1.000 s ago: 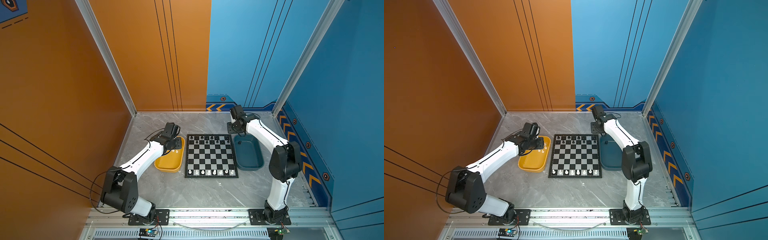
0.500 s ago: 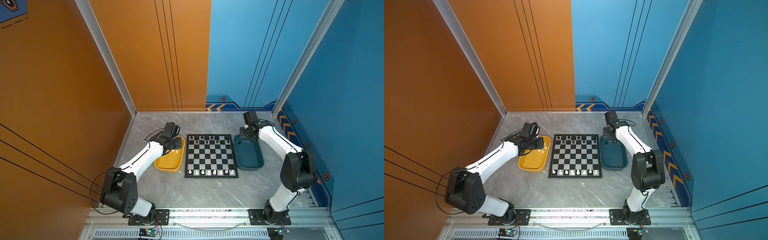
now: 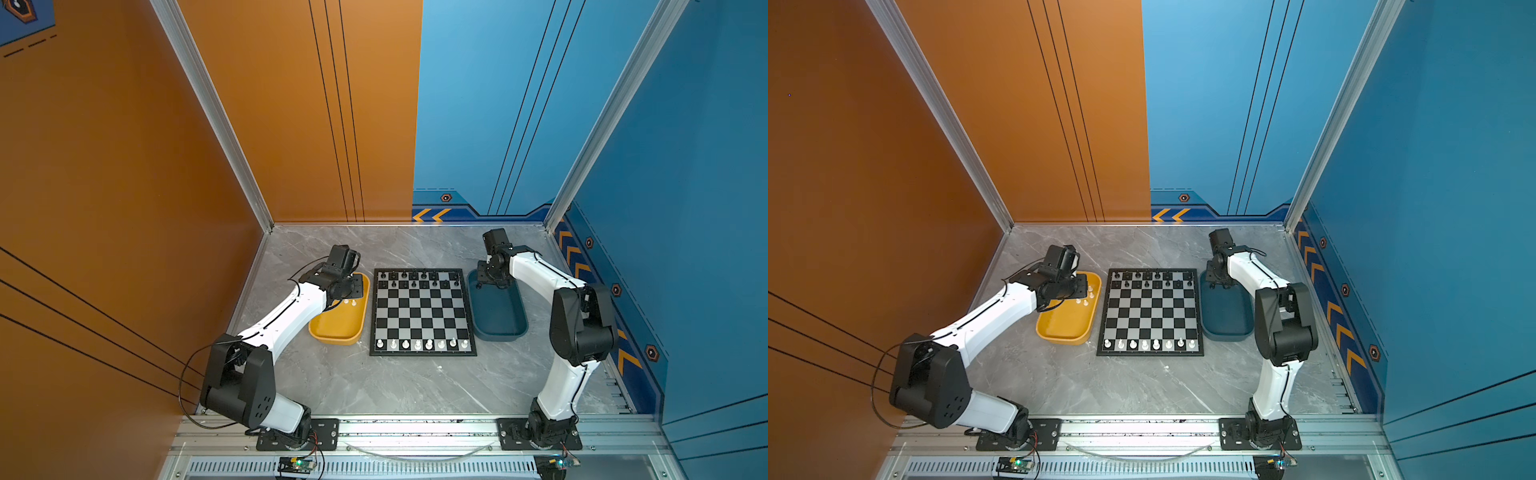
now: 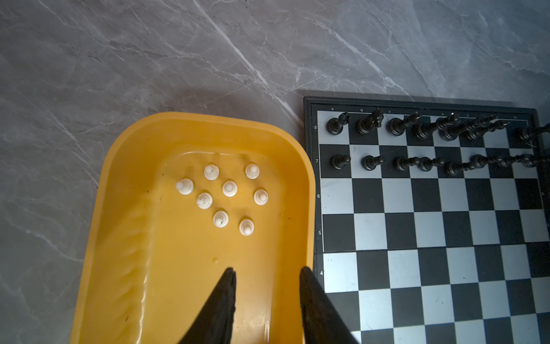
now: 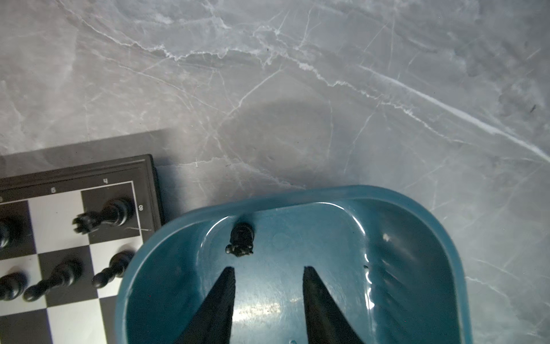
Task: Set up the chess pieces on the board
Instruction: 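Lower the right gripper into the teal tray and close on the last black piece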
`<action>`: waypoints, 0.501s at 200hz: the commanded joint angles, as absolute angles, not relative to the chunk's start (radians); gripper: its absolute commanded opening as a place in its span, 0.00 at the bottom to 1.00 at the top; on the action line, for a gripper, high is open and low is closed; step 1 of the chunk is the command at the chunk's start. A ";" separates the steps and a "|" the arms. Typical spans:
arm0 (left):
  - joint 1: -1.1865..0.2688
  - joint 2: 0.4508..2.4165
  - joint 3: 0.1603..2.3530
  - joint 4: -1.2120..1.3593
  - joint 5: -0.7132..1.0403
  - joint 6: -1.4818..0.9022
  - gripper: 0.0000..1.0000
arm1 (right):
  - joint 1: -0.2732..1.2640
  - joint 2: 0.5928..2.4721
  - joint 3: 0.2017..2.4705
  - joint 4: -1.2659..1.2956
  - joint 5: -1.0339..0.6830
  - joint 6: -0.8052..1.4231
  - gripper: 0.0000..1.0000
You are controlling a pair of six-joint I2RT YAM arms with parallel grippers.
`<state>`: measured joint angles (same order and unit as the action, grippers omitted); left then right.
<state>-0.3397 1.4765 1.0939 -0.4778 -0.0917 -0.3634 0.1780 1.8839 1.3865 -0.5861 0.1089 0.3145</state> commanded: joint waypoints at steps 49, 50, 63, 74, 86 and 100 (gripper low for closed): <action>-0.342 1.483 1.093 -0.477 -0.067 -0.367 0.37 | 0.172 1.942 1.397 -0.549 0.078 0.348 0.39; -0.342 1.483 1.093 -0.477 -0.067 -0.367 0.37 | 0.172 1.943 1.399 -0.549 0.077 0.348 0.39; -0.342 1.483 1.095 -0.477 -0.067 -0.367 0.37 | 0.171 1.952 1.404 -0.548 0.076 0.349 0.39; -0.342 1.485 1.094 -0.477 -0.070 -0.367 0.37 | 0.171 1.959 1.410 -0.548 0.074 0.348 0.39; -0.342 1.486 1.095 -0.477 -0.069 -0.367 0.37 | 0.172 1.967 1.416 -0.549 0.067 0.349 0.39; -0.342 1.489 1.096 -0.477 -0.069 -0.367 0.37 | 0.171 1.973 1.419 -0.548 0.058 0.348 0.39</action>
